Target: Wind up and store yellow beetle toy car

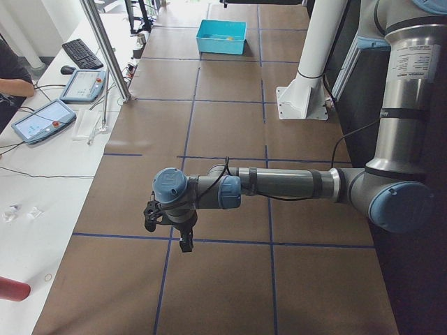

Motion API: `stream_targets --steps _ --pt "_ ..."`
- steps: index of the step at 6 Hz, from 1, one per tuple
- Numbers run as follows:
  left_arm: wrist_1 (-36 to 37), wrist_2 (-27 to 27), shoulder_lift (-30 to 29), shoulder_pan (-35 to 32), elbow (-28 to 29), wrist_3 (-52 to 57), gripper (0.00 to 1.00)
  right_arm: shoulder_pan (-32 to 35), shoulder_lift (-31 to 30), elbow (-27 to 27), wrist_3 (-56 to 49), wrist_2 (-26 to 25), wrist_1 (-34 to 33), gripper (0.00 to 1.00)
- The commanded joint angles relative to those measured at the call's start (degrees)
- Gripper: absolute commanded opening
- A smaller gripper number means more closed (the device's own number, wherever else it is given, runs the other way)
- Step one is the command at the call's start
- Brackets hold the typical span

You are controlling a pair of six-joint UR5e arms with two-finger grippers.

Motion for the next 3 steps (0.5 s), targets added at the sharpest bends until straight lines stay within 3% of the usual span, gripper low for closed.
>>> stream_targets --steps 1,2,3 --pt "0.0 -0.1 0.0 0.0 0.0 0.0 1.00 6.0 -2.3 1.4 -5.1 1.4 -5.2 1.00" --pt "0.0 0.0 0.0 0.0 -0.1 0.0 1.00 9.1 -5.1 0.5 -10.8 1.4 -5.0 1.00" --pt "0.0 0.0 0.0 0.0 -0.1 0.0 1.00 10.2 -4.2 -3.5 -15.3 1.1 -4.9 1.00"
